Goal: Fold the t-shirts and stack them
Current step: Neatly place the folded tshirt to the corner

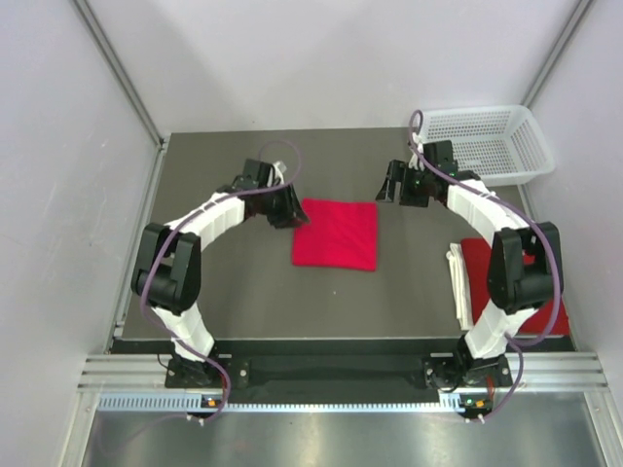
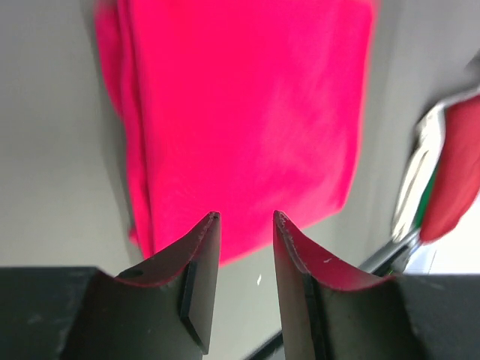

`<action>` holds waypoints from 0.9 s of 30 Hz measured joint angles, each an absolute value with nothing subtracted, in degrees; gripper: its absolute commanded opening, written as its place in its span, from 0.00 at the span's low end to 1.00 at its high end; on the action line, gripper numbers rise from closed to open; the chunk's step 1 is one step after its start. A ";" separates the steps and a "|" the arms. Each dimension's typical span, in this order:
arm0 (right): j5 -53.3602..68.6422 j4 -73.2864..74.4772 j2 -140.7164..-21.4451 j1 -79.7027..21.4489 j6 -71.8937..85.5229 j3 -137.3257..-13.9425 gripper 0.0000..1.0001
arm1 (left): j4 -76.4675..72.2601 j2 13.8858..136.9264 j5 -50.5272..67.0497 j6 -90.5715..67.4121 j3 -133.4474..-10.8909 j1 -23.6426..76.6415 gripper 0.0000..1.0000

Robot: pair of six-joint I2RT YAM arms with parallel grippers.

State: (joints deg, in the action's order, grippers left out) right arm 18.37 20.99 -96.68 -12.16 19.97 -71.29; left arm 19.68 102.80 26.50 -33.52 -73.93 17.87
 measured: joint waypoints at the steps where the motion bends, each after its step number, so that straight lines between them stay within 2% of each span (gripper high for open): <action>1: 18.85 21.32 -97.84 -12.16 18.90 -72.44 0.78 | 19.64 101.80 26.44 -33.58 -71.20 18.61 0.39; 7: 21.41 23.97 -104.97 -12.21 13.02 -78.70 0.78 | 19.07 99.85 26.57 -33.87 -62.24 20.49 0.38; 10: 22.52 24.64 -106.08 -12.21 12.03 -78.87 0.69 | 18.50 99.90 25.93 -34.20 -61.49 20.29 0.36; 12: 23.09 24.91 -106.26 -12.21 11.77 -78.87 0.68 | 17.54 99.90 24.95 -34.20 -61.43 20.25 0.36; 18: 25.47 25.54 -108.09 -12.19 8.45 -79.13 0.78 | 17.23 99.90 20.60 -33.95 -58.11 20.25 0.39; 27: 28.25 27.92 -112.79 -11.70 4.01 -84.18 0.83 | 18.33 99.72 20.45 -32.71 -57.32 20.25 0.47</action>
State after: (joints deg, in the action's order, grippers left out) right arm 28.25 27.92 -112.79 -11.70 4.01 -84.18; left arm 18.33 99.72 20.45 -32.71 -57.32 20.25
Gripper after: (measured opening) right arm 0.820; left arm 0.469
